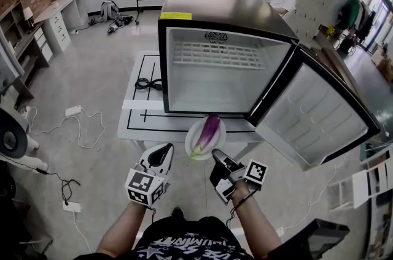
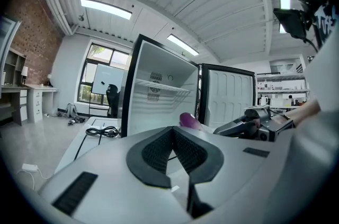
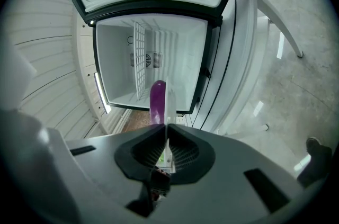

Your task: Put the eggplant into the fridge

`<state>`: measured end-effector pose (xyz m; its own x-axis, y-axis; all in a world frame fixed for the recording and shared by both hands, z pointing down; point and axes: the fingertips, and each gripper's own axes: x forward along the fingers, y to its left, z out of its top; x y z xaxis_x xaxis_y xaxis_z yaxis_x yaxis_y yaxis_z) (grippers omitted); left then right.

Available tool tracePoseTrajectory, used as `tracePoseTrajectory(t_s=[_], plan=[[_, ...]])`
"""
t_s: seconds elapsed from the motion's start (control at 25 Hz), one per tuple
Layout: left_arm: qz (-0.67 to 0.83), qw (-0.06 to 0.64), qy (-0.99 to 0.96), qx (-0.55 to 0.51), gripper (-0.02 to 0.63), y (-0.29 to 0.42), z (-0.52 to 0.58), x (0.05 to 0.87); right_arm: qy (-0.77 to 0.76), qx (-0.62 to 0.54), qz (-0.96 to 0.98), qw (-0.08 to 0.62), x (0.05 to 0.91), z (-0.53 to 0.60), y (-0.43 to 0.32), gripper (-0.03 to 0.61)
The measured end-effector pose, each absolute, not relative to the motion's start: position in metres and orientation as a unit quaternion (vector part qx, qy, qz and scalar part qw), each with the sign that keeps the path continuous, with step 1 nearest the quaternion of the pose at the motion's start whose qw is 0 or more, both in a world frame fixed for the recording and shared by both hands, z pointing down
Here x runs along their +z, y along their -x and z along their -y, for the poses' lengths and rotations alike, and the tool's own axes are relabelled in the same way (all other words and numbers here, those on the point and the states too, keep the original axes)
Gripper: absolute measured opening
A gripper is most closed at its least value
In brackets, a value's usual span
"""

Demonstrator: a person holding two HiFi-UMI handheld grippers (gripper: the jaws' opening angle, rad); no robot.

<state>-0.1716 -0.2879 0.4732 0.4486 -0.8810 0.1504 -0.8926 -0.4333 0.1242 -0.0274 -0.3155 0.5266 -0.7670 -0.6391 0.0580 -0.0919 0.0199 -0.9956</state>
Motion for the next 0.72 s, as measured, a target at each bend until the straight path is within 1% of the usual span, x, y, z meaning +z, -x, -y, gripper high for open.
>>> tracePoseTrajectory(t_s=[0.4, 0.72], plan=[[0.525, 0.098, -0.845, 0.026, 0.009, 0.185, 0.305, 0.478, 0.275, -0.649, -0.676, 0.213, 0.531, 0.331, 0.037, 0.021], [0.542, 0.098, -0.834, 0.029, 0.009, 0.190, 0.339, 0.479, 0.259, -0.653, -0.681, 0.206, 0.530, 0.376, 0.045, 0.021]])
